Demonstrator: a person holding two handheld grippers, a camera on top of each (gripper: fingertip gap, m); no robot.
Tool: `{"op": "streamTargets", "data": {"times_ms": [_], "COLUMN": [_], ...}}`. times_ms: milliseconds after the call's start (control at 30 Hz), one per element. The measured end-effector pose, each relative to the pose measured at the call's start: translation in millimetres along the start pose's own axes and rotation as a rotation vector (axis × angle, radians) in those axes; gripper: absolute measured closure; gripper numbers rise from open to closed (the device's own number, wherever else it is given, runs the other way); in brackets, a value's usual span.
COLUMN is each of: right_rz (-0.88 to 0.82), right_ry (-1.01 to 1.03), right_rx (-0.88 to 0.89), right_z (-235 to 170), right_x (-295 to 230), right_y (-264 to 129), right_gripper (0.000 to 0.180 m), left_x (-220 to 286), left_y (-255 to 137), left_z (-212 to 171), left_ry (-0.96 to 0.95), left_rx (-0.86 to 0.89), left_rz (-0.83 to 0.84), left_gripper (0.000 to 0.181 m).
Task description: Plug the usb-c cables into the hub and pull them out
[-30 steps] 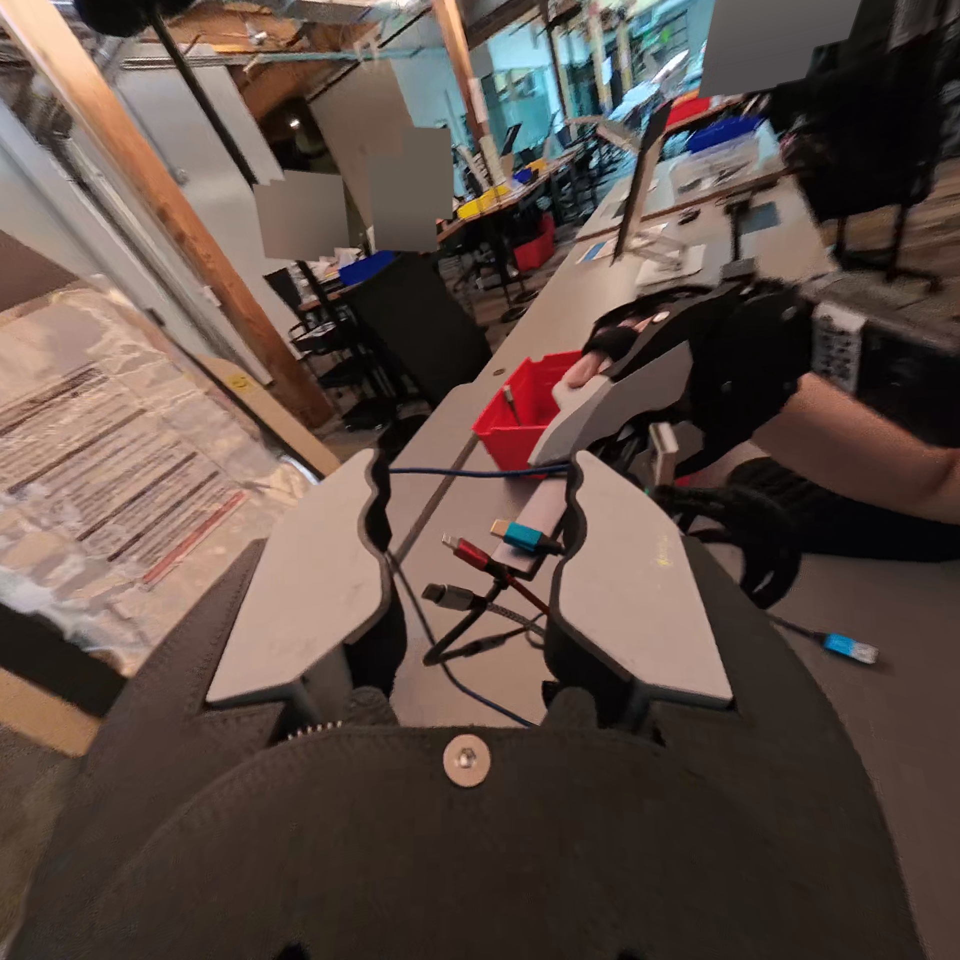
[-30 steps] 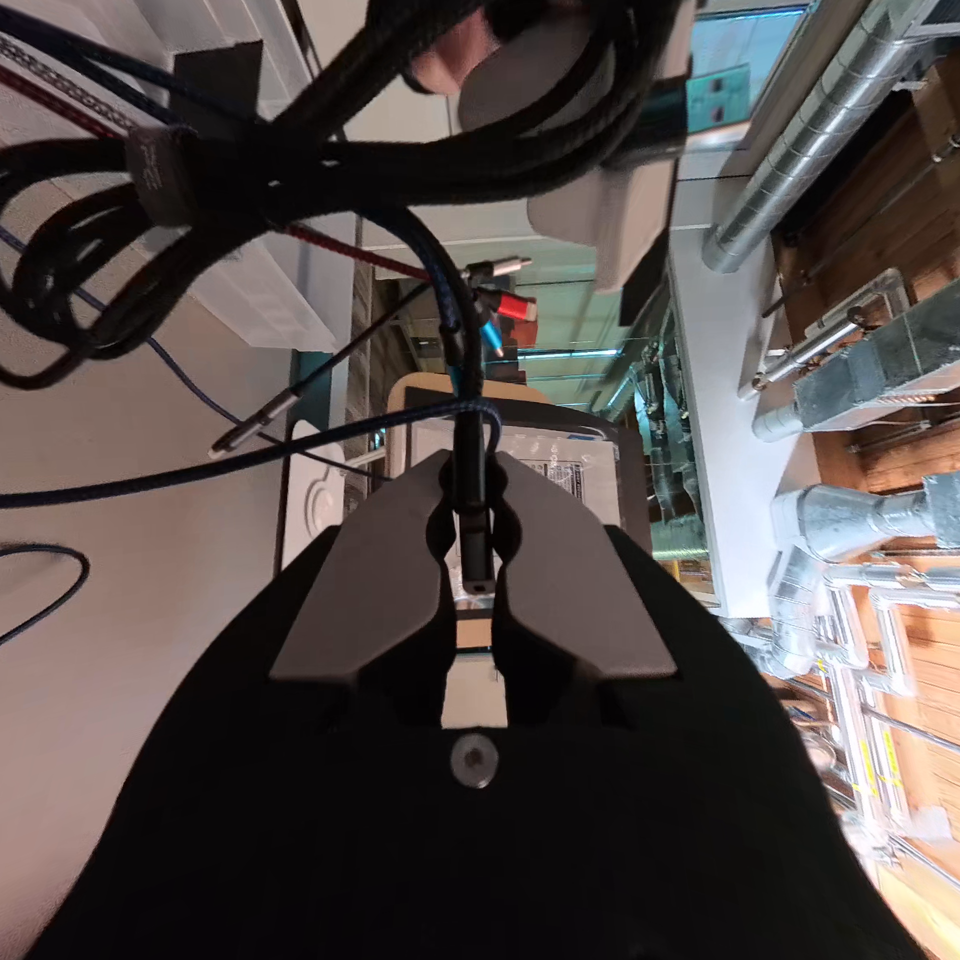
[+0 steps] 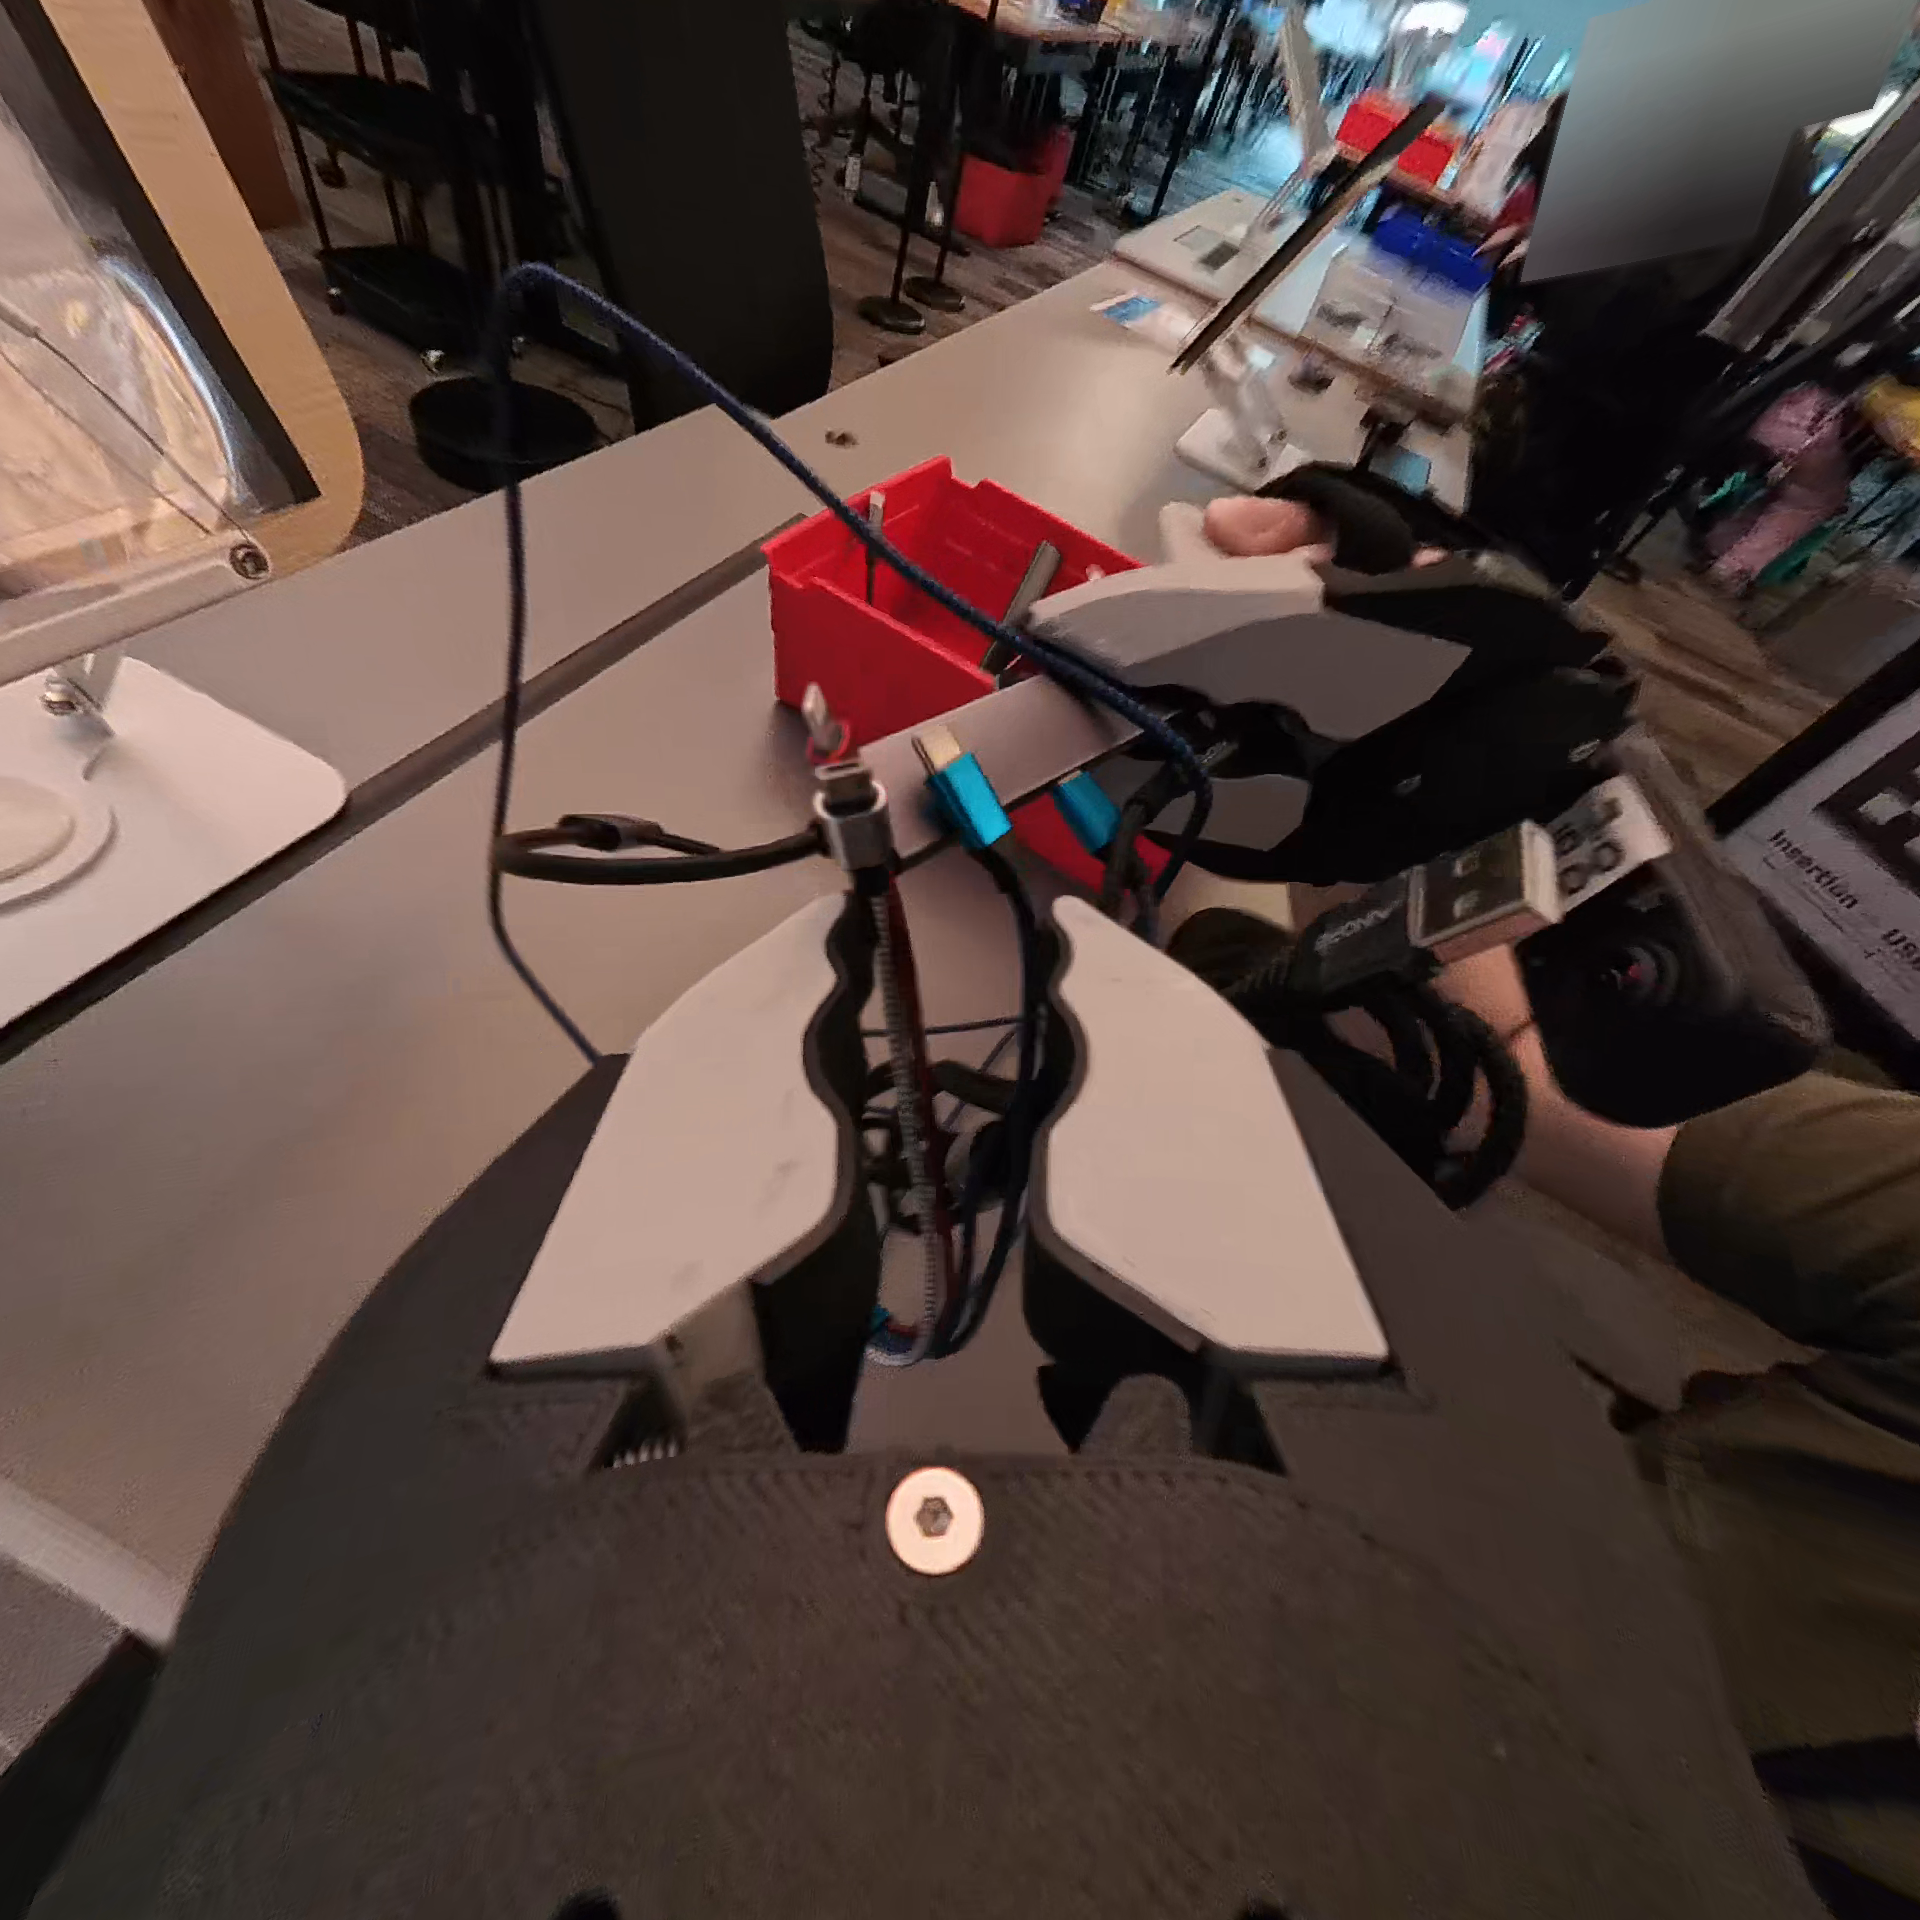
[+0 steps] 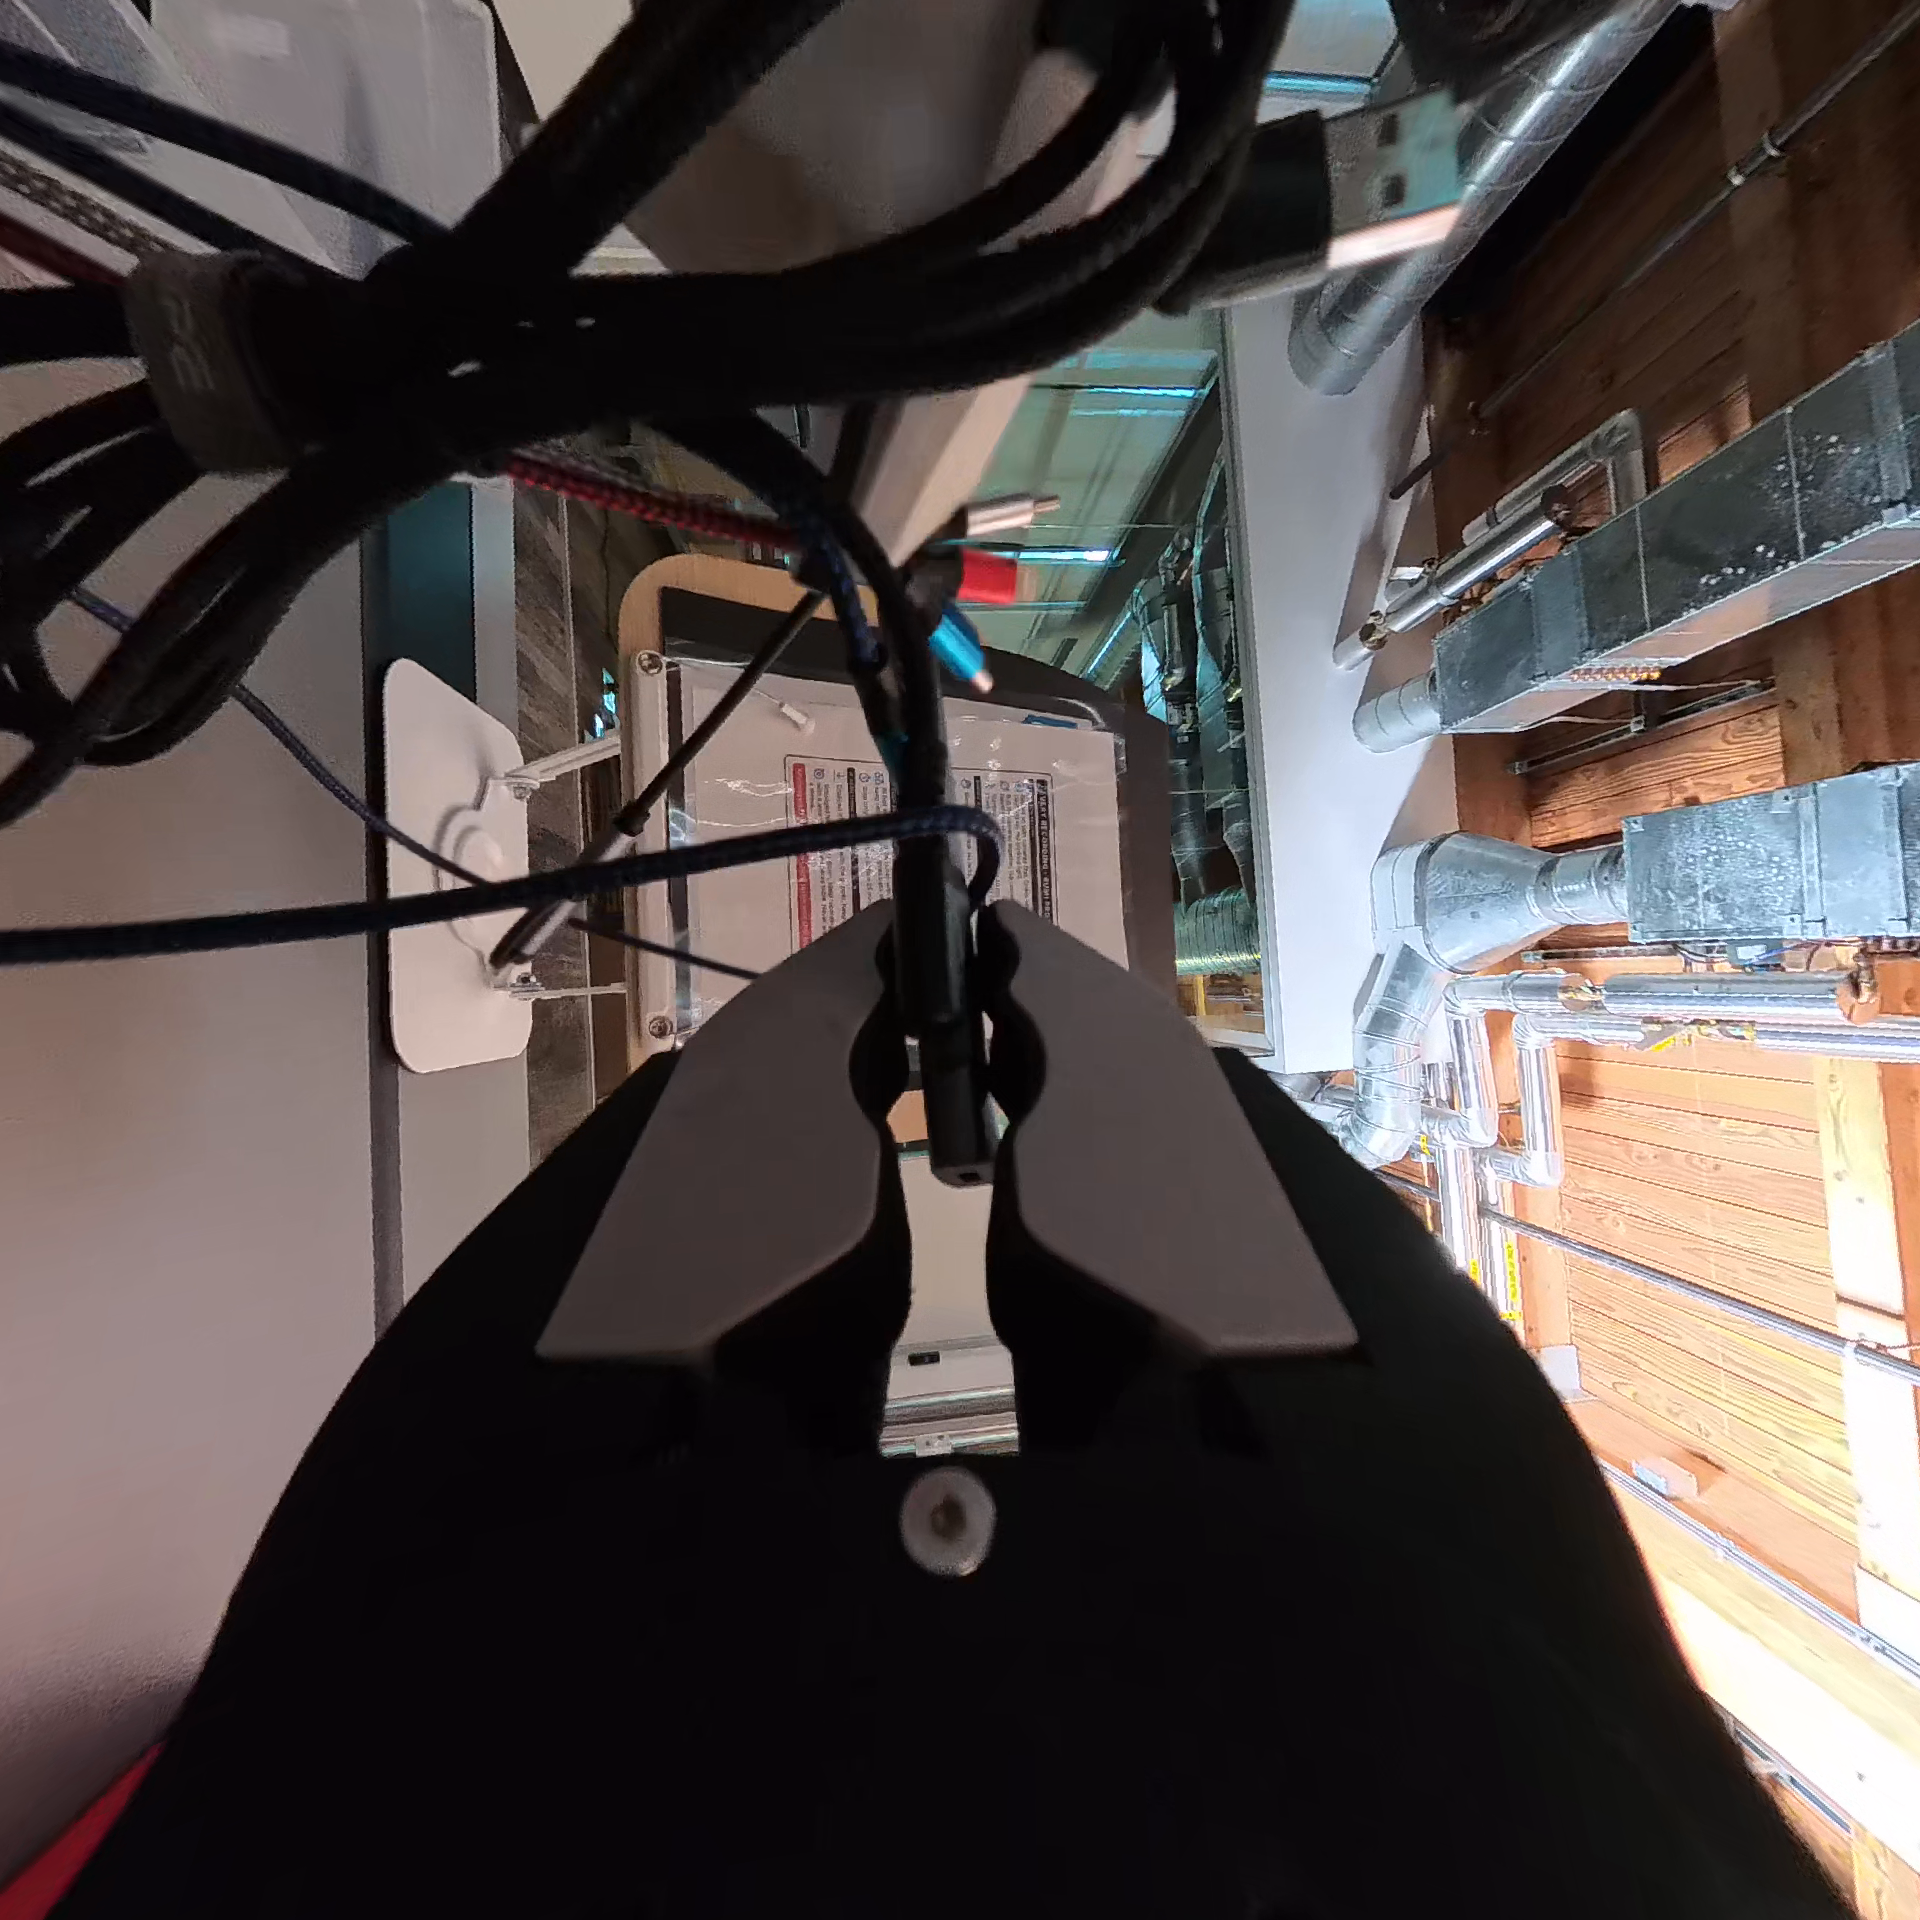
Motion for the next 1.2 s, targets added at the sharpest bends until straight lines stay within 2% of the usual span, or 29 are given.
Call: {"op": "streamTargets", "data": {"times_ms": [67,100,300,400,467,500,600,700,833,900,967,1000,1133,1200], "right_rz": [0.012,0.011,-0.003,-0.016,-0.021,-0.025,-0.02,-0.001,0.041,0.048,0.068,0.072,0.102,0.137], "right_ry": [-0.001,-0.001,0.02,0.03,0.043,0.048,0.068,0.117,0.209,0.238,0.272,0.286,0.336,0.352], "right_rx": [-0.004,-0.006,0.003,0.016,0.021,0.024,0.042,0.085,0.189,0.235,0.28,0.299,0.368,0.39], "right_z": [-0.8,-1.7,-6.5,-7.8,-9.3,-10.3,-13.9,-16.1,-14.3,-11.5,-8.4,-7.0,-2.8,-1.2], "right_x": [-1.3,-1.7,-1.2,-1.4,-1.5,-1.3,-0.9,-2.6,-5.2,-4.3,-1.9,-0.7,2.4,1.8], "right_y": [0.9,1.4,0.8,0.4,0.3,0.0,-1.4,-1.2,-1.8,-3.6,-5.8,-6.9,-9.7,-9.4], "right_gripper": [0.168,0.169,0.169,0.169,0.17,0.17,0.17,0.169,0.169,0.169,0.17,0.17,0.17,0.17], "left_x": [-2.0,-3.0,-14.5,-23.5,-28.1,-29.5,-29.2,-16.0,17.6,26.1,31.9,33.0,34.5,37.0], "left_y": [0.7,-0.3,-25.4,-30.6,-32.4,-35.8,-54.5,-72.0,-58.8,-42.8,-26.5,-21.1,-7.6,-1.9], "left_z": [-1.0,-0.7,-0.9,-12.2,-14.0,-12.0,2.7,18.4,9.3,2.3,-6.3,-9.1,-15.8,-19.5], "left_ry": [0.054,0.075,0.071,0.016,-0.013,-0.044,-0.05,0.169,0.633,0.811,0.888,0.91,1.02,1.079], "left_rx": [-0.033,-0.041,-0.078,-0.228,-0.314,-0.304,-0.099,0.139,0.244,0.189,0.076,0.053,0.047,0.058], "left_rz": [0.061,0.086,0.237,0.238,0.186,0.158,0.156,0.259,0.359,0.406,0.337,0.321,0.317,0.298], "left_gripper": [0.171,0.174,0.173,0.165,0.149,0.137,0.135,0.131,0.134,0.139,0.126,0.126,0.137,0.149]}}
Point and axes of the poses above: each gripper's, where its closed fingertips meet, y out along the fingers, z out of its top, x = y × z across the jaws, the point moved 10 cm from there along -y, back along the fingers, and after that the axes turned 1 degree about -z, right-handed, at the moved point
